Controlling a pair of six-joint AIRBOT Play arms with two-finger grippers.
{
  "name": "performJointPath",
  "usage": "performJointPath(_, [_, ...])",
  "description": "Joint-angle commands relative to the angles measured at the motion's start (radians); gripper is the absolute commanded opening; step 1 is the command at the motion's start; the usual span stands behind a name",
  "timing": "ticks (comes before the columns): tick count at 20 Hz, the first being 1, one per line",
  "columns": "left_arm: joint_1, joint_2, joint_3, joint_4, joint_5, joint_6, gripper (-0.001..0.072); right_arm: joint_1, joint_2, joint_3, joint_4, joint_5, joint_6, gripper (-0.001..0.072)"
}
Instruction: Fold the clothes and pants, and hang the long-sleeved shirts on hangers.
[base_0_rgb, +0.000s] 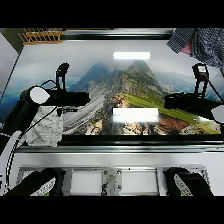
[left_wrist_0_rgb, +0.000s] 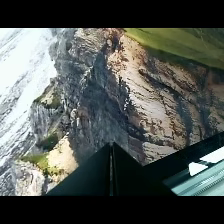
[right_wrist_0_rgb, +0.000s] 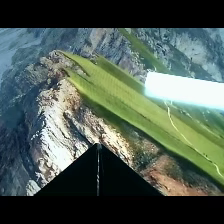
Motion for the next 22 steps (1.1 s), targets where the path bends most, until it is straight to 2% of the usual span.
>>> performJointPath(1, [0.000, 0.000, 0.001, 0.000, 0.000, 0.000, 0.0006, 0.001, 0.000, 0.000, 0.000, 0.000, 0.000, 0.0029])
performJointPath(11, [0.000, 0.001, 0.001, -0.005, 0.000, 0.002, 0.0006, 0.001, 0.000, 0.000, 0.000, 0.000, 0.000, 0.0029])
performJointPath(12, [0.002, 0.000, 0.002, 0.015, 0.001, 0.026, 0.0080, 0.001, 0.000, 0.000, 0.000, 0.000, 0.000, 0.0029])
performJointPath(13, [0.016, 0.001, 0.011, 0.068, -0.004, 0.057, 0.0510, 0.001, 0.000, 0.000, 0.000, 0.000, 0.000, 0.0029])
performJointPath(14, [0.044, 0.000, 0.029, 0.156, -0.007, 0.035, 0.0690, 0.001, 0.000, 0.000, 0.000, 0.000, 0.000, 0.0029])
performJointPath(18, [0.264, 0.000, 0.089, 0.507, -0.033, -0.088, 0.0689, 0.001, 0.000, 0.000, 0.000, 0.000, 0.000, 0.0029])
performJointPath(22, [0.487, -0.072, 0.015, 0.546, -0.025, -0.101, 0.0688, 0.001, 0.000, 0.000, 0.000, 0.000, 0.000, 0.0029])
